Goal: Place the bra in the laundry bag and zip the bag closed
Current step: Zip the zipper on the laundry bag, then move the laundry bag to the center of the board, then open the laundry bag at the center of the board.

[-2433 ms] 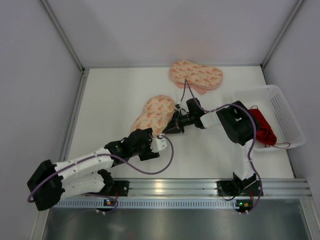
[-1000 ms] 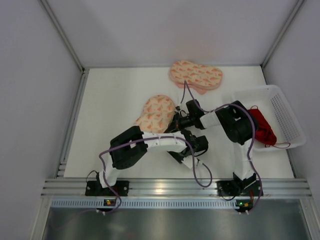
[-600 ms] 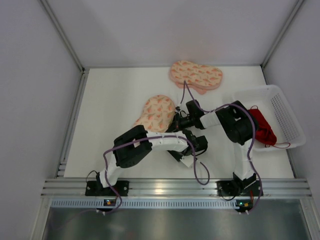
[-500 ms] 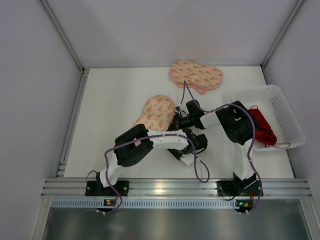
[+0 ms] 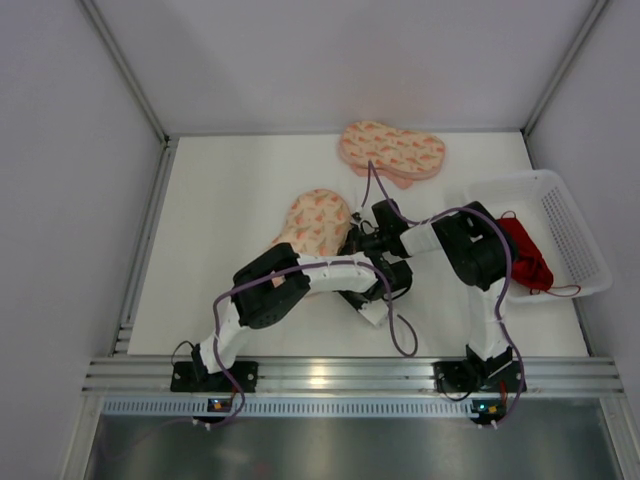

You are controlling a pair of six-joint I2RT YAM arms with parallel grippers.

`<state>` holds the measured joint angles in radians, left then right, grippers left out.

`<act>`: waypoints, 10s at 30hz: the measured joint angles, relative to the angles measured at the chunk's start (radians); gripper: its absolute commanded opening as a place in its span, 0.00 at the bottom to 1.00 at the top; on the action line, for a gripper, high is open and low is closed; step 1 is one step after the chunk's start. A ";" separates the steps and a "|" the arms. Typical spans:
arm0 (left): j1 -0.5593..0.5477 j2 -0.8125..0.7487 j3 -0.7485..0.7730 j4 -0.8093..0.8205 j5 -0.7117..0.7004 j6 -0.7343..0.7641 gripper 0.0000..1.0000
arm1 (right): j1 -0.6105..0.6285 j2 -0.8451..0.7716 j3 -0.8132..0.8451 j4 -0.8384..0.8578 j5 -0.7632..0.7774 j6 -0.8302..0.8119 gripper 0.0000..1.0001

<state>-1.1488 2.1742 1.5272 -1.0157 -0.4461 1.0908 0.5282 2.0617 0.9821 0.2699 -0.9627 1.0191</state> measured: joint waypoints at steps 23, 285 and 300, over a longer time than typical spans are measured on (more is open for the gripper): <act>-0.120 -0.100 -0.170 0.016 0.038 -0.054 0.00 | -0.033 0.001 0.070 -0.167 -0.016 -0.091 0.00; 1.007 -0.925 -0.387 0.261 0.609 -1.065 0.98 | 0.225 -0.187 0.479 -0.900 0.735 -0.998 0.43; 1.032 -0.944 -0.387 0.263 0.609 -1.070 0.98 | 0.261 -0.014 0.600 -0.924 0.855 -1.009 0.00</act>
<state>-0.1173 1.2304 1.1404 -0.7528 0.1627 0.0208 0.7887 2.0480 1.5818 -0.6544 -0.1081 0.0101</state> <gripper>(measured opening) 0.982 0.023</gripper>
